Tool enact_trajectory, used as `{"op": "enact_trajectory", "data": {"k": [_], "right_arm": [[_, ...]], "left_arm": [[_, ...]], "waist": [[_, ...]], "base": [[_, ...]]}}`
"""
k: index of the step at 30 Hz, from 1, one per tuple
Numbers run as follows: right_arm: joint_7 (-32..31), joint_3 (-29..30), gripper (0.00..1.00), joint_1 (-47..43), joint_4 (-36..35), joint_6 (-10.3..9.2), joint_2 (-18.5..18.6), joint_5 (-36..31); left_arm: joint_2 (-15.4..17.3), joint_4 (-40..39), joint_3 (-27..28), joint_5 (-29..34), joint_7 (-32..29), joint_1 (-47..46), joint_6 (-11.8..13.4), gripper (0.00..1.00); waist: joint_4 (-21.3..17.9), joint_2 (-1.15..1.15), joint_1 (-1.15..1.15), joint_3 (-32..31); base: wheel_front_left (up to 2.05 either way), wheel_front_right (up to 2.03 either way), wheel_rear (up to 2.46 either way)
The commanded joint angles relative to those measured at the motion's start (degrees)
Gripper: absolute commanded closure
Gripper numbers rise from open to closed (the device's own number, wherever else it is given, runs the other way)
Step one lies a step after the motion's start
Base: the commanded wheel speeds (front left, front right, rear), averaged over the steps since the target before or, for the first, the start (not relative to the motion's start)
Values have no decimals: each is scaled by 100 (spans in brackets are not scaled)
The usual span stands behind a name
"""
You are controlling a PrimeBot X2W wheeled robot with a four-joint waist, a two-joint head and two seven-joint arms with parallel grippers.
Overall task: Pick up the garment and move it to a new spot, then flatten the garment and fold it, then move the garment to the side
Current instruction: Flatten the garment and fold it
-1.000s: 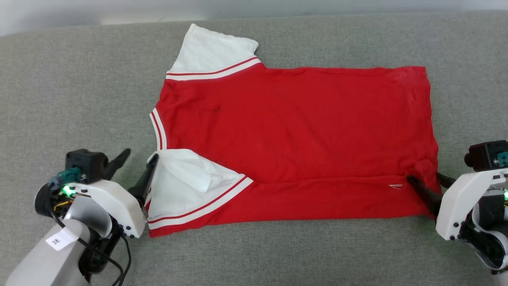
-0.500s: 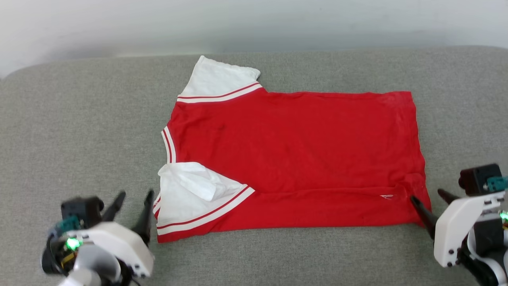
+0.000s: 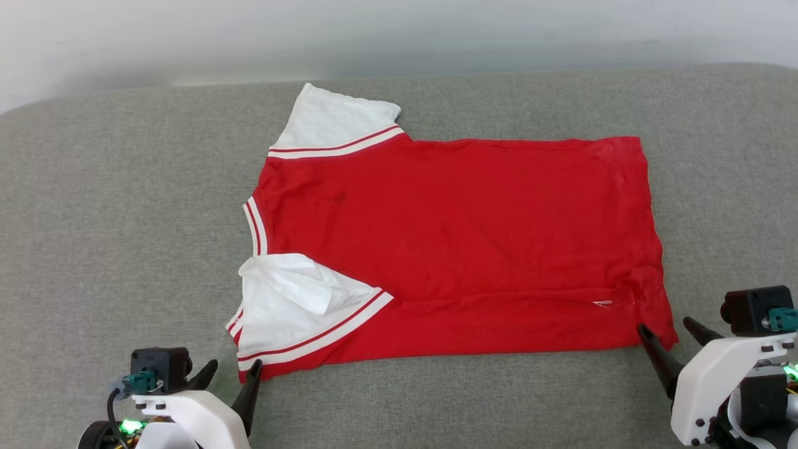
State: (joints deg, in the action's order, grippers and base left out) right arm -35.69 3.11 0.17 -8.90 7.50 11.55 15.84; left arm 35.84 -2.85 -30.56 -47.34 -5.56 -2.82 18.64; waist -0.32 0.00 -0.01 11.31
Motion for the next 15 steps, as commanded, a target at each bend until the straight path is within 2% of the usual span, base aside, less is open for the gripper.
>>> {"op": "enact_trajectory", "data": {"k": [1, 6, 10, 13, 14, 15], "right_arm": [[-21, 8, 0, -47, -57, -2, -32, -11], [-41, 12, 0, -24, -181, -2, -88, 20], [-3, 35, 0, -7, -218, -2, -119, 97], [30, 48, 0, 6, -223, -2, -88, 96], [25, 75, 0, 12, -209, -2, -88, 70], [22, 97, 0, 27, -195, -2, -90, 32]], "left_arm": [[38, 36, -1, 37, -38, -78, 29, 0], [34, 226, 23, 62, -84, -125, 161, 0], [39, 404, -71, 46, -204, -114, 111, 0], [6, 585, -311, -10, -493, -60, -23, 0], [-25, 646, -403, -42, -622, -22, -79, 12], [-74, 696, -477, -99, -713, 3, -131, 67]], "waist": [[-54, 0, 1, 72], [-170, 0, 1, 255], [-210, 0, 1, 401], [-215, 0, 1, 480], [-212, 0, 1, 496], [-208, 0, 1, 505]], "base": [[0, 0, 0], [0, 0, 0], [0, 0, 0], [0, 0, 0], [0, 0, 0], [0, 0, 0]]}}
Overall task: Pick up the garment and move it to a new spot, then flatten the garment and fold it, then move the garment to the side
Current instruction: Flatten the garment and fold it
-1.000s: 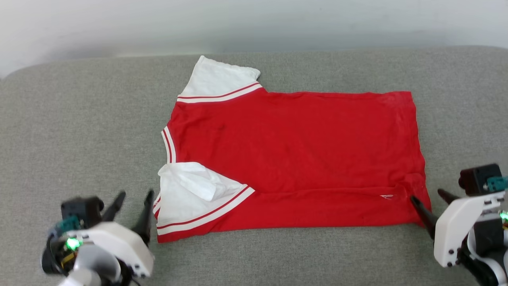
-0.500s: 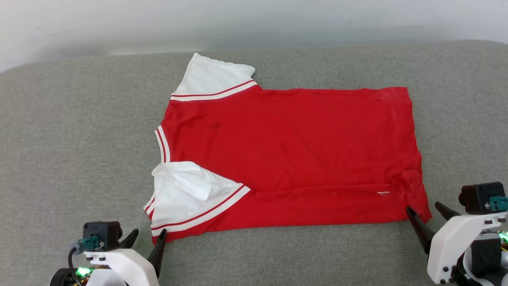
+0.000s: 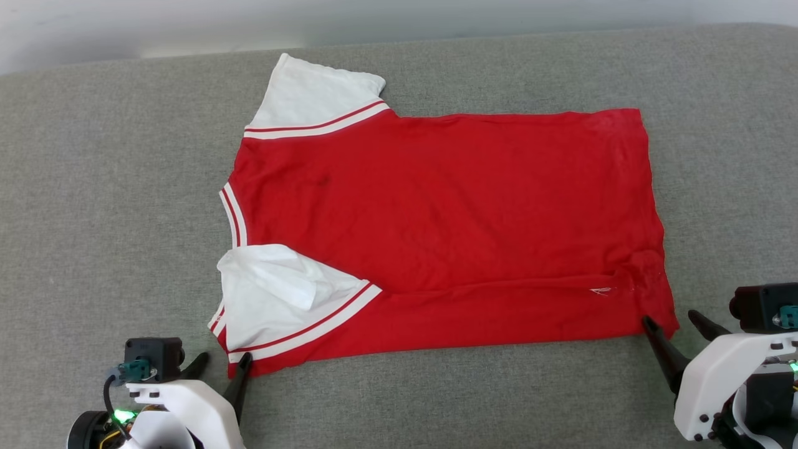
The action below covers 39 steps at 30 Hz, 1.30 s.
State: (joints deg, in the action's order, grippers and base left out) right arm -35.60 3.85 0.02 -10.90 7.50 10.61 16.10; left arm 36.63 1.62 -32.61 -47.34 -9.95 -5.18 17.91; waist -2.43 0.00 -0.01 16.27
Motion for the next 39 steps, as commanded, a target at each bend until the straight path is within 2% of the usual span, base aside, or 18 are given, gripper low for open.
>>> {"op": "enact_trajectory", "data": {"k": [1, 4, 11, 14, 22, 27, 32, 38, 39], "right_arm": [[10, 34, 0, 68, 14, -2, 12, -19], [-13, 109, 0, 84, 47, -2, 39, -76], [-232, 207, 0, 54, 103, -3, 267, -386], [-322, 251, 0, 115, 155, -2, 238, -424], [-596, 248, 0, 274, 404, -2, 178, -405], [-706, 319, 0, 427, 684, -2, 115, -614], [-800, 389, 0, 477, 1008, -3, 85, -959], [-1007, 296, 0, 408, 1375, 1, -154, -901], [-1065, 272, 18, 387, 1416, 7, -188, -877]], "left_arm": [[-181, 272, -341, -106, -327, 235, -137, 100], [-278, 268, -336, -175, -184, 158, -294, 100], [-209, 33, -115, -26, 256, -14, -306, 100], [-146, -222, -56, 51, 356, -53, -269, 100], [49, -999, -13, 231, 310, -105, -67, 100], [125, -1319, -21, 339, 247, -197, 20, 100], [142, -1492, -50, 407, 226, -279, 16, 100], [79, -1479, -148, 431, 160, -376, -44, 100], [80, -1451, -159, 433, 148, -383, -45, 100]], "waist": [[8, 0, 1, 15], [71, 0, 1, -21], [228, 0, 1, -289], [296, 0, 1, -346], [450, 0, 1, -223], [550, 0, 1, -34], [656, 0, 1, 135], [737, 0, 1, 266], [739, 0, 1, 272]], "base": [[0, 0, 0], [0, 0, 0], [0, 0, 0], [0, 0, 0], [0, 0, 0], [0, 0, 0], [0, 0, 0], [0, 0, 0], [0, 0, 0]]}}
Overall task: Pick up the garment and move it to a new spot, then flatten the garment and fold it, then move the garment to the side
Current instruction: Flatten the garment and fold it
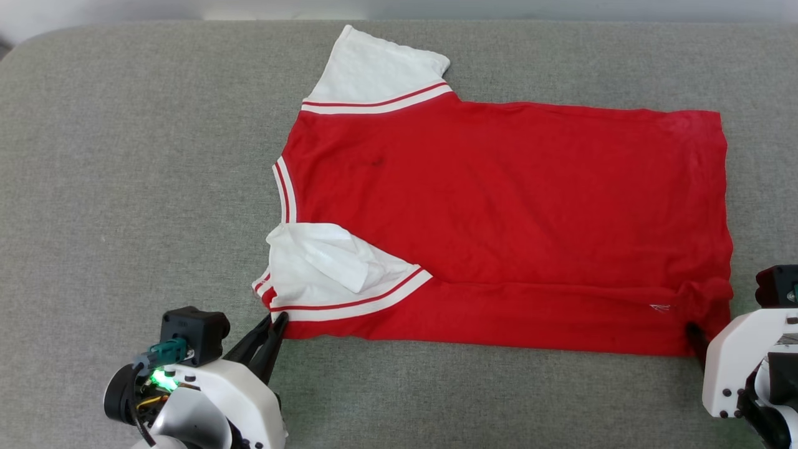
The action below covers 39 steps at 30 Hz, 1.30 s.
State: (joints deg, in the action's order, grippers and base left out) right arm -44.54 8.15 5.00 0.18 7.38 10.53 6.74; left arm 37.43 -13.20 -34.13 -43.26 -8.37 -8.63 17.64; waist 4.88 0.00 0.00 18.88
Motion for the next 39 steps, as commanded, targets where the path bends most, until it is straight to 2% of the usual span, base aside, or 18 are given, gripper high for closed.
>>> {"op": "enact_trajectory", "data": {"k": [1, 2, 3, 15, 21, 27, 32, 39], "right_arm": [[-204, -176, 63, -128, 335, 19, -206, 74], [-229, -183, 98, -141, 350, 19, -216, 85], [-245, -179, 100, -157, 355, 19, -206, 103], [149, 32, 100, -165, -39, 9, 27, 359], [-74, 104, 100, -511, -428, 8, 167, 567], [-403, 314, 100, -1054, -915, 7, 105, 684], [-584, 438, 100, -1458, -1057, 7, 60, 710], [-546, 408, 100, -1555, -765, 7, 23, 652]], "left_arm": [[13, 53, -14, 34, -27, -47, -19, 100], [21, 76, -17, 34, -29, -51, -23, 100], [26, 102, -17, 29, -22, -50, -25, 100], [226, 412, -135, -175, -257, 420, 34, 100], [481, 187, -106, -247, -311, 815, 140, 100], [770, -125, -256, -250, -560, 1179, 230, 100], [701, -178, -386, -330, -583, 1392, 225, 100], [490, 249, -617, -225, -606, 1306, 155, 100]], "waist": [[7, 0, 0, 11], [3, 0, 0, 6], [-1, 0, 0, -6], [-208, 0, 0, -720], [-237, 0, 0, -1078], [-216, 0, 0, -1251], [-208, 0, 0, -1284], [-225, 0, 0, -1220]], "base": [[0, 0, 0], [0, 0, 0], [0, 0, 0], [0, 0, 0], [0, 0, 0], [0, 0, 0], [0, 0, 0], [0, 0, 0]]}}
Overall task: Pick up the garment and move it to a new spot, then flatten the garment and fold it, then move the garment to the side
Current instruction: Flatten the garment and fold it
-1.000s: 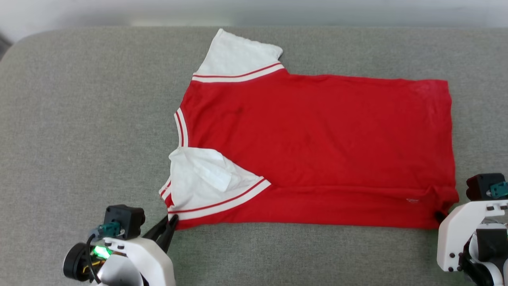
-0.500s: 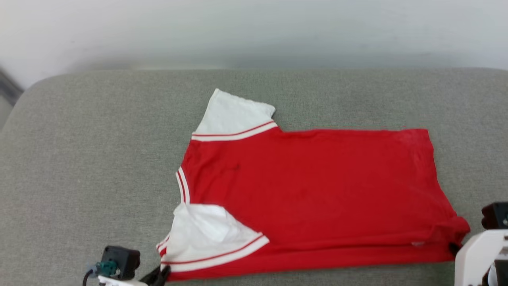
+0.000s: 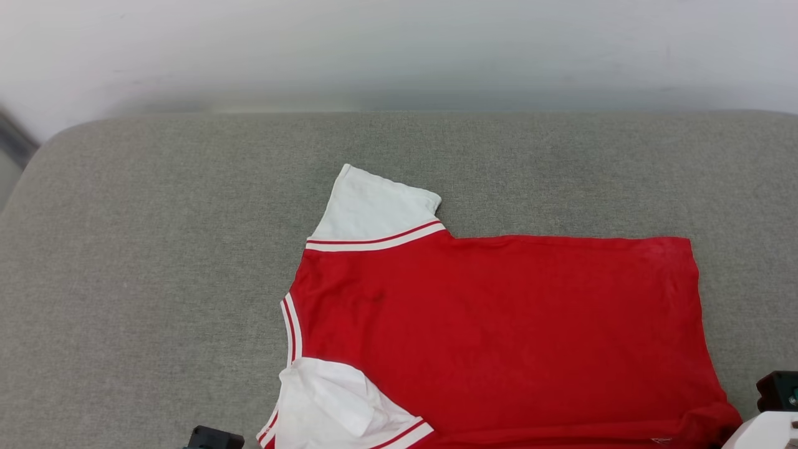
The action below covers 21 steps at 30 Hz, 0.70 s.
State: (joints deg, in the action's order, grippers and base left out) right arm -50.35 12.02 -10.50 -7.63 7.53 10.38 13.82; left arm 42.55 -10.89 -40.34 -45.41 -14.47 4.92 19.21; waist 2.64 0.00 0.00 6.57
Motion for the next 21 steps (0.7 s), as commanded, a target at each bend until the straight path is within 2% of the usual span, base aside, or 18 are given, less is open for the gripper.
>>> {"op": "enact_trajectory", "data": {"k": [1, 4, 5, 6, 7, 8, 9, 15, 17, 21], "right_arm": [[76, 7, 100, 24, 85, -8, 55, -76], [182, -35, 100, 128, 278, -8, 40, -91], [213, -52, 100, 150, 329, -8, 30, -80], [234, -72, 100, 162, 377, -8, 20, -61], [256, -82, 89, 184, 423, -8, 12, -39], [278, -91, 60, 205, 450, -8, 9, -28], [300, -83, 0, 224, 472, -7, -6, -20], [541, -15, 0, 375, 360, -7, -23, 30], [635, -33, 0, 402, 257, -6, -94, 178], [962, -69, 0, 539, -126, -7, 12, 283]], "left_arm": [[-62, 67, -8, -22, 18, -67, -29, 100], [-123, 213, -56, -37, 42, -121, -99, 100], [-137, 270, -66, -25, 42, -147, -122, 68], [-140, 321, -76, 0, 50, -168, -139, 30], [-154, 375, -77, 18, 76, -190, -143, 0], [-181, 424, -58, 37, 123, -219, -140, 0], [-212, 455, -45, 42, 172, -245, -154, 0], [-354, 562, 241, 116, 775, -417, -150, 0], [-333, 571, 339, 192, 995, -461, -124, 0], [-311, 487, 600, 332, 1555, -566, -98, 0]], "waist": [[-2, 0, 0, 24], [-11, 0, 0, 70], [-13, 0, 0, 83], [-15, 0, 0, 91], [-15, 0, 0, 95], [-14, 0, 0, 98], [-15, 0, 0, 101], [-27, 0, 0, 66], [-37, 0, 0, 28], [-86, 0, 0, -42]], "base": [[0, 0, 0], [0, 0, 0], [0, 0, 0], [0, 0, 0], [0, 0, 0], [0, 0, 0], [0, 0, 0], [0, 0, 0], [0, 0, 0], [0, 0, 0]]}}
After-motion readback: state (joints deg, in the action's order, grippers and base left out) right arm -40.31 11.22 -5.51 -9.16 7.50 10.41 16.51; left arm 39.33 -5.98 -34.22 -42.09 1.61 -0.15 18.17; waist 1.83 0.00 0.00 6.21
